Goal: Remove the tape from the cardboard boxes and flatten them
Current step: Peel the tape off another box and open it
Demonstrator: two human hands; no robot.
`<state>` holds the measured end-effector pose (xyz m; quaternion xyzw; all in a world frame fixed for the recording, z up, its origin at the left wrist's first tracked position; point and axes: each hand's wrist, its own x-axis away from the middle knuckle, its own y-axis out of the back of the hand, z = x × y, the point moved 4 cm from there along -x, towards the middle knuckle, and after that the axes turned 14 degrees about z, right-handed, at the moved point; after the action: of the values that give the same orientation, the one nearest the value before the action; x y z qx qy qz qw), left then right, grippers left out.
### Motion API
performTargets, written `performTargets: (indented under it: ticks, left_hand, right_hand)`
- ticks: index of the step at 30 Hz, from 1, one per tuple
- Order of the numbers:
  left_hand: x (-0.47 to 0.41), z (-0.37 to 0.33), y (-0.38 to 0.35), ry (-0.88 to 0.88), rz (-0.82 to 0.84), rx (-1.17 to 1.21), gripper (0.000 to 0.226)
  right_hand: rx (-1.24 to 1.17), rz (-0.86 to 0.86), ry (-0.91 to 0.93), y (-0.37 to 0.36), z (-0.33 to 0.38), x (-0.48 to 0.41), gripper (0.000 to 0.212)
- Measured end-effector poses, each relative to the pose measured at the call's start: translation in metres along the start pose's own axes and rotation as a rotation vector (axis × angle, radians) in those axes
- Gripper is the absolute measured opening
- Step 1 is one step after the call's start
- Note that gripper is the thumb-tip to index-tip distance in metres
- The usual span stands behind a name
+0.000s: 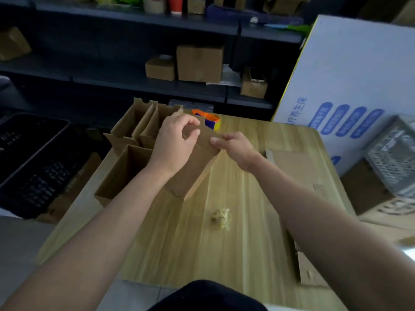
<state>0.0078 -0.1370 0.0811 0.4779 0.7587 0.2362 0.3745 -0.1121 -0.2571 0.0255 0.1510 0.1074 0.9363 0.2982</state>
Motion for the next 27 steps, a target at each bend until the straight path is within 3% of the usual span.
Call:
performTargets:
  ticks: [4, 6, 11, 16, 19, 22, 24, 27]
  left_hand:
    - [-0.011, -0.009, -0.009, -0.047, 0.052, 0.017, 0.025]
    - [-0.015, -0.009, -0.022, -0.032, 0.173, 0.025, 0.045]
    - [-0.021, -0.014, -0.069, 0.071, 0.588, -0.042, 0.107]
    - [-0.030, -0.028, -0.115, 0.011, 0.683, -0.033, 0.104]
    - [-0.036, -0.041, -0.144, -0.036, 0.688, -0.055, 0.103]
    - [-0.036, -0.054, -0.181, -0.063, 0.751, -0.061, 0.107]
    - [-0.032, -0.059, -0.203, -0.058, 0.804, -0.011, 0.109]
    - [-0.024, -0.069, -0.234, -0.068, 0.911, 0.055, 0.111]
  right_hand:
    - [-0.269, -0.200, -0.017, 0.042, -0.014, 0.014, 0.029]
    - [-0.362, -0.247, -0.011, 0.058, -0.023, 0.025, 0.012]
    - [-0.540, -0.404, -0.077, 0.088, -0.053, 0.053, 0.007]
    - [-0.621, -0.495, -0.137, 0.107, -0.082, 0.084, 0.012]
    - [-0.359, -0.579, -0.235, 0.125, -0.095, 0.105, 0.024]
    - [0.212, -0.581, -0.324, 0.142, -0.098, 0.126, 0.066]
    - [0.478, -0.430, -0.303, 0.142, -0.097, 0.129, 0.091]
    - [0.694, -0.166, -0.433, 0.140, -0.115, 0.136, 0.118]
